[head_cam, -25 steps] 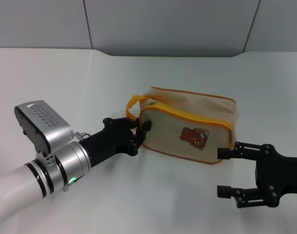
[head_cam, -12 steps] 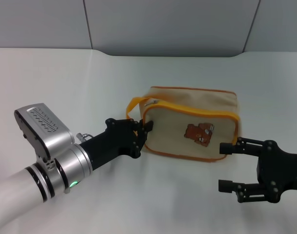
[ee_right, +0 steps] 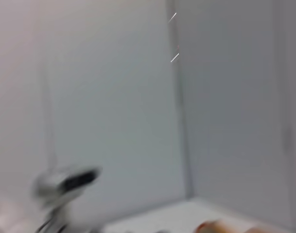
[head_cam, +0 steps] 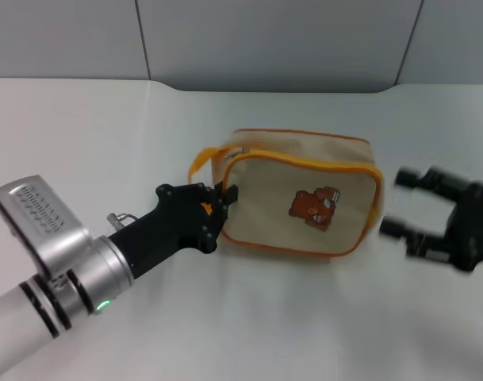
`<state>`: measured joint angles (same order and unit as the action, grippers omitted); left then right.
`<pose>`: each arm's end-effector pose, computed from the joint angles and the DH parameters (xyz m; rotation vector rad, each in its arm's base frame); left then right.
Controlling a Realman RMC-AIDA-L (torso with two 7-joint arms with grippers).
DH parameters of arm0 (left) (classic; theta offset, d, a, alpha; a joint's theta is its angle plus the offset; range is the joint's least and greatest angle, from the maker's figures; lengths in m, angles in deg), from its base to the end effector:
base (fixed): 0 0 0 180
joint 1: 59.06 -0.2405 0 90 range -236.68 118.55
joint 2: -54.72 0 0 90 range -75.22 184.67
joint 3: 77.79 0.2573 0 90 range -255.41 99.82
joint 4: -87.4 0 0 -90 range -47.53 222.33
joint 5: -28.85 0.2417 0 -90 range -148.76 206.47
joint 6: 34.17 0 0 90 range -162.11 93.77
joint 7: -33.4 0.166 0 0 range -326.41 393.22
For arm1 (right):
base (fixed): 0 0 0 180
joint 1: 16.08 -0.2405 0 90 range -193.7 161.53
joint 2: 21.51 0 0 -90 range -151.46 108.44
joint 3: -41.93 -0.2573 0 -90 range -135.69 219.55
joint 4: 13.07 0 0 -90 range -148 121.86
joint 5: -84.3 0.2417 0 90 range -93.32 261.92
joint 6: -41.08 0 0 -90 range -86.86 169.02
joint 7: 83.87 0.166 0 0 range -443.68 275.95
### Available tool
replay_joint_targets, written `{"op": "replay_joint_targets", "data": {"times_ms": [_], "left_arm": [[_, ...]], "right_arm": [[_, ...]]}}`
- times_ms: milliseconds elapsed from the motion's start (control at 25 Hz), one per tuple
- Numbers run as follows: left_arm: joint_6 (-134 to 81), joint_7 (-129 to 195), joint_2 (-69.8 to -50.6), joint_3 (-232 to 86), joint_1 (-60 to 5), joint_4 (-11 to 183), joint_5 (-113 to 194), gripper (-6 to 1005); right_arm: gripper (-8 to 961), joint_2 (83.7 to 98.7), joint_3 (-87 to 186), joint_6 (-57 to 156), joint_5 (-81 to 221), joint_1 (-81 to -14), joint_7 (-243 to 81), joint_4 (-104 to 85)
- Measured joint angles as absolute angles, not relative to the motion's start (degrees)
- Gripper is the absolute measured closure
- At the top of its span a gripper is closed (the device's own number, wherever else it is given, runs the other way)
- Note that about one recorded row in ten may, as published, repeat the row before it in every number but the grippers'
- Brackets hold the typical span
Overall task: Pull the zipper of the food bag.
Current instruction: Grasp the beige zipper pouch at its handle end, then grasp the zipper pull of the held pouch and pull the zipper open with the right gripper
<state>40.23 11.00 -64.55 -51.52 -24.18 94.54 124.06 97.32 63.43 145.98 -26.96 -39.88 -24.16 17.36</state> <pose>-0.2709 0.3359 -0.1239 -2.3236 -0.3660 -0.8665 0.3004 0.3048 0.0128 -2.4862 0.4007 1.0856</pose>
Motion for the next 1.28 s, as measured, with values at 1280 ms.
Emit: {"op": "replay_joint_targets", "data": {"times_ms": [1280], "left_arm": [[58.04, 14.45, -64.11, -45.61, -27.46, 73.43, 124.04, 947]], "right_arm": [[201, 98.37, 63.79, 120.13, -2.20, -54.24, -113.34, -30.40]]}}
